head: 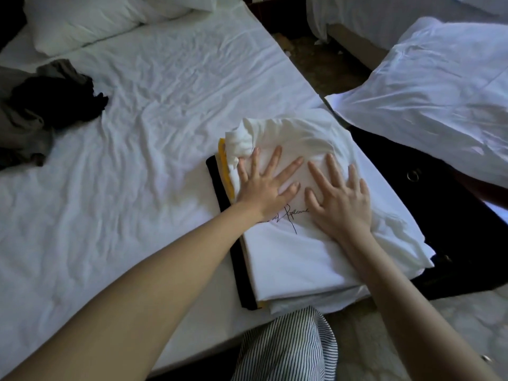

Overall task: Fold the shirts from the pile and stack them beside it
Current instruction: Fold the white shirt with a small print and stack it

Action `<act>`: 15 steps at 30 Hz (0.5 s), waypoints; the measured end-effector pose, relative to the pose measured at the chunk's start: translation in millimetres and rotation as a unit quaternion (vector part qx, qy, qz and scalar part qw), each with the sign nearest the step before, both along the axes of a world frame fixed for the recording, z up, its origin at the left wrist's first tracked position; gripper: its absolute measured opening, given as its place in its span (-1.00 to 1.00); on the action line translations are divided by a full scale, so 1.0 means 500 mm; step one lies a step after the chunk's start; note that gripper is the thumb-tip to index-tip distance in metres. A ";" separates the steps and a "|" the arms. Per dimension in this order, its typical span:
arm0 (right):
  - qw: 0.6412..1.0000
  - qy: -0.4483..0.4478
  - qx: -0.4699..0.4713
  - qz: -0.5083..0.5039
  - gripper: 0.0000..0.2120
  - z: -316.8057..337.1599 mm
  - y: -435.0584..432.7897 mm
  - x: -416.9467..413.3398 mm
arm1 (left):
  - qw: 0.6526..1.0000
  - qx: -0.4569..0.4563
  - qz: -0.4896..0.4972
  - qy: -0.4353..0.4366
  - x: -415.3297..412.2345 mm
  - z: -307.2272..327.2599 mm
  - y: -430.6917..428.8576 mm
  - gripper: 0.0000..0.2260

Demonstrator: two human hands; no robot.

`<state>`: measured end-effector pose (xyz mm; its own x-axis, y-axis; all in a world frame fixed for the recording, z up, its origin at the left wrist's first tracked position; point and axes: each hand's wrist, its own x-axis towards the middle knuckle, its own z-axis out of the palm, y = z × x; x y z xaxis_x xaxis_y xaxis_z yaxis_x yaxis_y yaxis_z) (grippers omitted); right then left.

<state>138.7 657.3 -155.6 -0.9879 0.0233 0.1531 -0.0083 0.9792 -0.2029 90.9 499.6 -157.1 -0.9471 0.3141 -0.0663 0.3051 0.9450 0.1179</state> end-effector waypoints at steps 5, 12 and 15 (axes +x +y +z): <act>0.996 0.091 -0.014 -0.007 -0.50 0.019 -0.010 0.030 | 0.997 0.030 0.003 -0.065 -0.008 0.074 0.004 -0.55; 0.967 0.091 -0.089 -0.219 -0.44 0.041 -0.015 0.138 | 0.993 0.037 -0.114 -0.023 -0.059 0.145 0.066 -0.55; 0.973 -0.029 -0.103 -0.207 -0.35 0.021 -0.007 0.134 | 0.990 -0.013 -0.129 -0.051 -0.101 0.112 0.096 -0.55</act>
